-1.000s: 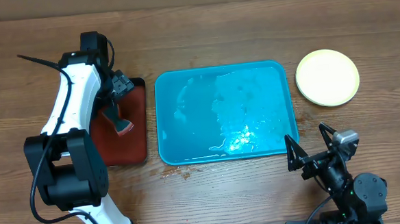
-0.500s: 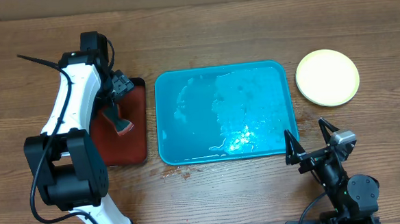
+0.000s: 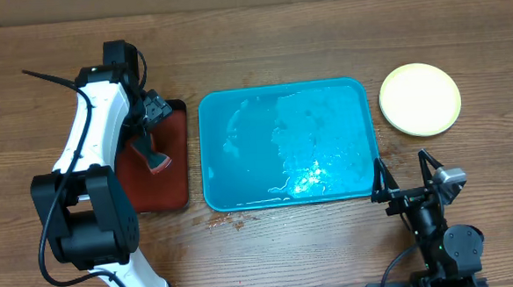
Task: Clean dirty plates on tray and stack at the side
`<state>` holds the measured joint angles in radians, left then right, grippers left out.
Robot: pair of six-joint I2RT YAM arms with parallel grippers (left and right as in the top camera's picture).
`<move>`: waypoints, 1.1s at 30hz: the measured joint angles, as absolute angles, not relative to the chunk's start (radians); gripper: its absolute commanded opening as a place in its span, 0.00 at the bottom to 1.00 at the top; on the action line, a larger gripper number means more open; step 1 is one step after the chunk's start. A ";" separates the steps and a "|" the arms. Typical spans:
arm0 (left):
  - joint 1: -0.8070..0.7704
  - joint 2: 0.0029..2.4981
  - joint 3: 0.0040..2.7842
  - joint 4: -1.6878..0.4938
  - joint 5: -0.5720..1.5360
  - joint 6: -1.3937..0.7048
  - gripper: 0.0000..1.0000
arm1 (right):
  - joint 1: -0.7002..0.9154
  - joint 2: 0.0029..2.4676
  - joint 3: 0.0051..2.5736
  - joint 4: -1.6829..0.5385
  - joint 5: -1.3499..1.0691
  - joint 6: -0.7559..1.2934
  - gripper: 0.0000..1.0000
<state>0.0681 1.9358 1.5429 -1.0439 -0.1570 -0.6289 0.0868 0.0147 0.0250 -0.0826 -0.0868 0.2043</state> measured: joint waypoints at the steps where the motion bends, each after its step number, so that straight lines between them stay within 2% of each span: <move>1: 0.068 1.936 1.543 -1.044 -0.157 -0.629 1.00 | 0.087 0.015 0.020 -0.083 -0.081 0.206 1.00; 33: 0.068 1.936 1.543 -1.044 -0.157 -0.629 1.00 | 0.087 0.015 0.019 -0.084 0.016 0.212 1.00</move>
